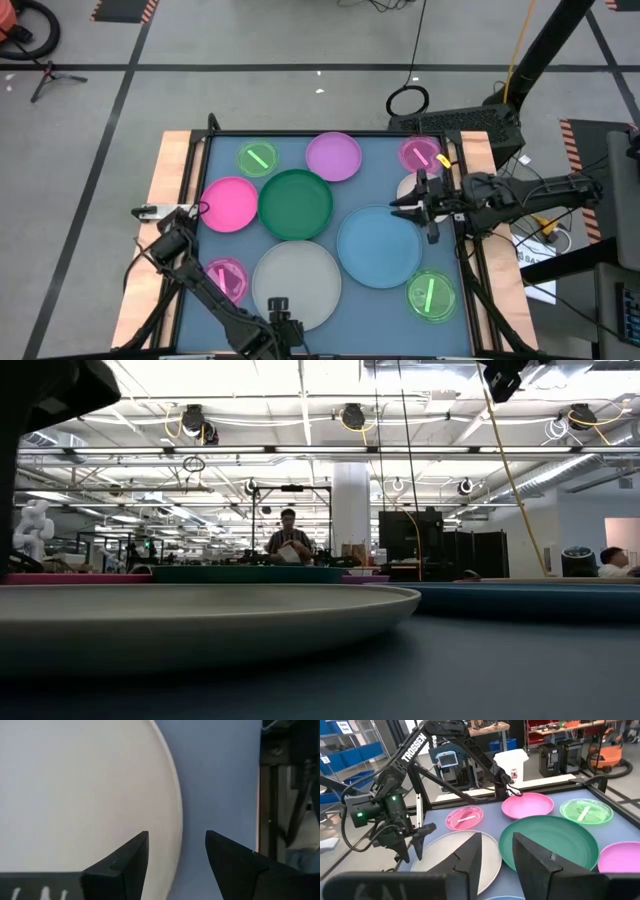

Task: Stack plastic plates
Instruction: Stack the gray plate on top of the blue plate

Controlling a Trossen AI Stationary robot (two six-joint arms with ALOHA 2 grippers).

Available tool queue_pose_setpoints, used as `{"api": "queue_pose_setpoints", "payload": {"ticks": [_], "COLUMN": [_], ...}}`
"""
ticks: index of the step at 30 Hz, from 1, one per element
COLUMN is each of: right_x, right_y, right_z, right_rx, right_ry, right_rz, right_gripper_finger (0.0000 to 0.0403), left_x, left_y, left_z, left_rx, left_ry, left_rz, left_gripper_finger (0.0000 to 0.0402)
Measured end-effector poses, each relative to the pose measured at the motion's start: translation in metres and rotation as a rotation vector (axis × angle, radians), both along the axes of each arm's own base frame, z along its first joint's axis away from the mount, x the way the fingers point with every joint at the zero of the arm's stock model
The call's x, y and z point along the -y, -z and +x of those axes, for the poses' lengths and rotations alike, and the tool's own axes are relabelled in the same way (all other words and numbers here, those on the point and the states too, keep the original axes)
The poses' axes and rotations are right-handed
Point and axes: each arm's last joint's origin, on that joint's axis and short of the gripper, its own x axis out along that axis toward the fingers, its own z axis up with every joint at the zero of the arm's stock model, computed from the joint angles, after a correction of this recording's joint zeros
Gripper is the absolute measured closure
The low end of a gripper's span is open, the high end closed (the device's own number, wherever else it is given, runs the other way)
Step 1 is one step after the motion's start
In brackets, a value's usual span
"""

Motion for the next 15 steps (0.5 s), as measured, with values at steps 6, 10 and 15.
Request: {"api": "queue_pose_setpoints", "payload": {"ticks": [6,10,15], "right_x": [0.000,0.000,0.000], "right_y": [0.002,0.002,0.002], "right_z": [0.001,0.002,0.002], "right_rx": [-0.021,-0.024,-0.023], "right_ry": [0.004,0.004,0.004], "right_rz": [0.021,0.019,0.018], "right_gripper_finger": [0.0300,0.0300,0.0300], "left_x": [0.005,0.009,0.012], "left_y": [0.003,0.003,0.010], "left_z": [-0.004,-0.009,-0.011], "left_rx": [-0.016,-0.017,-0.013], "left_ry": [-0.026,-0.039,-0.043], "left_rz": [-0.025,-0.034,-0.013], "left_gripper_finger": [0.0199,0.0199,0.0199]}}
